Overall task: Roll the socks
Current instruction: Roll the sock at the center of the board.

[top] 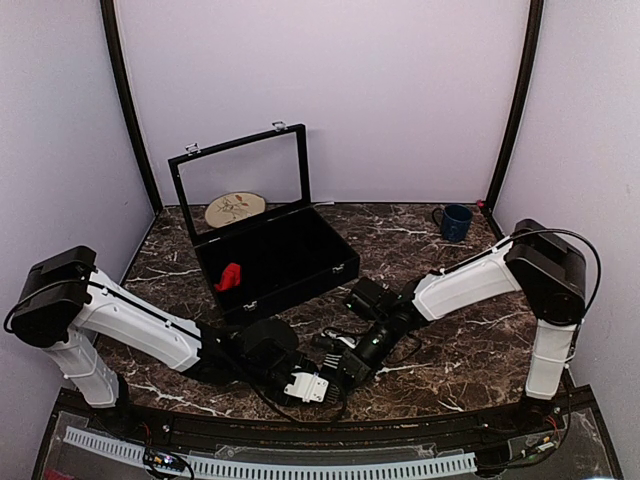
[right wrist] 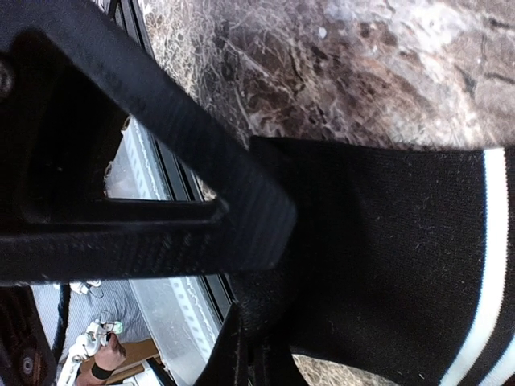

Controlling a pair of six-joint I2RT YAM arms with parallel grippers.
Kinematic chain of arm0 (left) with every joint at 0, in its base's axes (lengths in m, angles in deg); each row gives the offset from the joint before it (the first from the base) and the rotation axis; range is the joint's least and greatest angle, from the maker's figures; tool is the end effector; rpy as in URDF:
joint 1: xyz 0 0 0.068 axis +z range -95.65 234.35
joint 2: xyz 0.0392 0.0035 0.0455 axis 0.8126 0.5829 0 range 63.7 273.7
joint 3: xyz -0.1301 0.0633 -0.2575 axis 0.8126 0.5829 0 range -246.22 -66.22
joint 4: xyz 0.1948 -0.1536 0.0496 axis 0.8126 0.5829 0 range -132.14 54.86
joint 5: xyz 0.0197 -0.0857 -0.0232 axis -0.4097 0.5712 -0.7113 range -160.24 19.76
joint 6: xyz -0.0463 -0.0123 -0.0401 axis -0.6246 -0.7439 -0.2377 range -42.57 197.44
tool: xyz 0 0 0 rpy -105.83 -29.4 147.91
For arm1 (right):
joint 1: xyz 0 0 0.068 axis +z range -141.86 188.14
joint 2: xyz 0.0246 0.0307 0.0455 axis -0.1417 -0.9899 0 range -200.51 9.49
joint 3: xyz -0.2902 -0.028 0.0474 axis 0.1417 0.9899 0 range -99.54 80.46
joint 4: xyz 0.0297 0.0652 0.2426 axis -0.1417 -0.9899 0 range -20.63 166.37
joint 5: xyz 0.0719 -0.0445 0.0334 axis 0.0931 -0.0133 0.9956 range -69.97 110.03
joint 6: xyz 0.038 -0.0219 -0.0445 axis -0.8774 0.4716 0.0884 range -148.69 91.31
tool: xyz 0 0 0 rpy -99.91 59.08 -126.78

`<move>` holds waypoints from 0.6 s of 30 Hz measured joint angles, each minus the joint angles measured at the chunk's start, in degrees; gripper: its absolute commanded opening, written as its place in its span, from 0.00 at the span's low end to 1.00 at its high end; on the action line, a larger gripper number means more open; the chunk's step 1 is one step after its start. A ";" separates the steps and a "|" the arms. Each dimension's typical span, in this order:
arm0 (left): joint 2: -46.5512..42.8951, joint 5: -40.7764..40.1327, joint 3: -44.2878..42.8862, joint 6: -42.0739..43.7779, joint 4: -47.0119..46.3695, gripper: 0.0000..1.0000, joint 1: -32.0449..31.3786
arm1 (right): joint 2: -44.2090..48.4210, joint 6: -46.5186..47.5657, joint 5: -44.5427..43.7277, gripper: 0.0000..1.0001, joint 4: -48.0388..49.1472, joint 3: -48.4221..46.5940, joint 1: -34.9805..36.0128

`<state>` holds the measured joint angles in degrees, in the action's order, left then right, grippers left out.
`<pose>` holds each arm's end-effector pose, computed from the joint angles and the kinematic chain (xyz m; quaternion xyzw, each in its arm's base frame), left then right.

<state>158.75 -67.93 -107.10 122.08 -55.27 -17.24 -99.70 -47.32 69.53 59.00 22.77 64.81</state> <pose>0.1004 -0.3079 0.1637 0.7771 0.4735 -0.1144 0.3986 0.1601 0.3091 0.1397 0.3635 -0.8190 -0.4276 0.1196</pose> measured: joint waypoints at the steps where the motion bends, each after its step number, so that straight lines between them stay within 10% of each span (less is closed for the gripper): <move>1: 0.00 0.09 -0.02 0.15 0.04 0.39 -0.02 | -0.02 0.02 0.04 0.00 -0.02 -0.13 -0.04; 18: 2.47 1.03 -2.36 1.42 2.71 0.28 -0.63 | -0.52 0.63 1.62 0.00 -0.24 -0.59 -0.42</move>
<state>161.21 -66.91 -109.46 123.50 -52.56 -17.88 -100.22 -46.69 71.14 58.76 22.18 64.39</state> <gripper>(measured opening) 0.318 0.007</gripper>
